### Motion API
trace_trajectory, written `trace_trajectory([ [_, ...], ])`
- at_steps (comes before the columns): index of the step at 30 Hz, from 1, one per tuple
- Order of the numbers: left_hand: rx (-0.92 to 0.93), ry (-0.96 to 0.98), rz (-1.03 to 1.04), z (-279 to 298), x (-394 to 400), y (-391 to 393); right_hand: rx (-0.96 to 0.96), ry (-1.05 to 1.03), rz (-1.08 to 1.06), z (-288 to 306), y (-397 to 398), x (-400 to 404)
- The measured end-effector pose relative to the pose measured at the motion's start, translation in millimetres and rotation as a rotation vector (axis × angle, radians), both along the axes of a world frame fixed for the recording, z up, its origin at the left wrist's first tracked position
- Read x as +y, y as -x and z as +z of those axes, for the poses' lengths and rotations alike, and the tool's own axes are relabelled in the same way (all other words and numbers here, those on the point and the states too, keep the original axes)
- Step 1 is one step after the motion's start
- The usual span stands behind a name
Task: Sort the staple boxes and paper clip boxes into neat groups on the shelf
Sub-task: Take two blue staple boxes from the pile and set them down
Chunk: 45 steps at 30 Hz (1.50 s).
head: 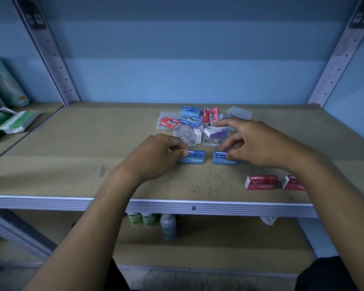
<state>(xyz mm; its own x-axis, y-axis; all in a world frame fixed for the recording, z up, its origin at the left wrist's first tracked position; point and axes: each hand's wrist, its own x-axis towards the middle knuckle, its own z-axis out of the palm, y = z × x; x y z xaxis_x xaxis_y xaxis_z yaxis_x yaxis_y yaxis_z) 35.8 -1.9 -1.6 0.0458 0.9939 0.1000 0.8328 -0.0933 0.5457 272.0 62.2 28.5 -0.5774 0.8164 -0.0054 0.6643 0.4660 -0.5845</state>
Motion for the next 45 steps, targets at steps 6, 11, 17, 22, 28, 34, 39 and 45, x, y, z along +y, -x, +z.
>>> trace_trajectory([
  [6, 0.003, -0.040, 0.036, 0, -1, -2, -0.002, -0.023, -0.006, 2, -1, -2],
  [11, -0.062, -0.099, -0.002, 4, -2, -8, 0.006, -0.087, -0.012, 1, -4, -2],
  [17, -0.033, -0.126, -0.020, 3, -1, -17, -0.021, -0.082, -0.017, -5, -6, 0],
  [22, 0.043, -0.142, -0.038, 2, 4, -22, -0.052, -0.130, -0.024, -9, -7, 1],
  [28, 0.028, -0.206, 0.002, 1, 8, -35, -0.026, -0.182, -0.048, -4, -24, -2],
  [34, -0.034, -0.291, -0.030, 5, 12, -66, -0.047, -0.232, -0.089, 1, -54, -4],
  [39, -0.110, -0.354, -0.086, 9, 20, -102, -0.063, -0.256, -0.144, 5, -87, -5],
  [45, -0.129, -0.370, -0.162, 9, 28, -146, -0.082, -0.268, -0.223, 6, -130, -10],
])
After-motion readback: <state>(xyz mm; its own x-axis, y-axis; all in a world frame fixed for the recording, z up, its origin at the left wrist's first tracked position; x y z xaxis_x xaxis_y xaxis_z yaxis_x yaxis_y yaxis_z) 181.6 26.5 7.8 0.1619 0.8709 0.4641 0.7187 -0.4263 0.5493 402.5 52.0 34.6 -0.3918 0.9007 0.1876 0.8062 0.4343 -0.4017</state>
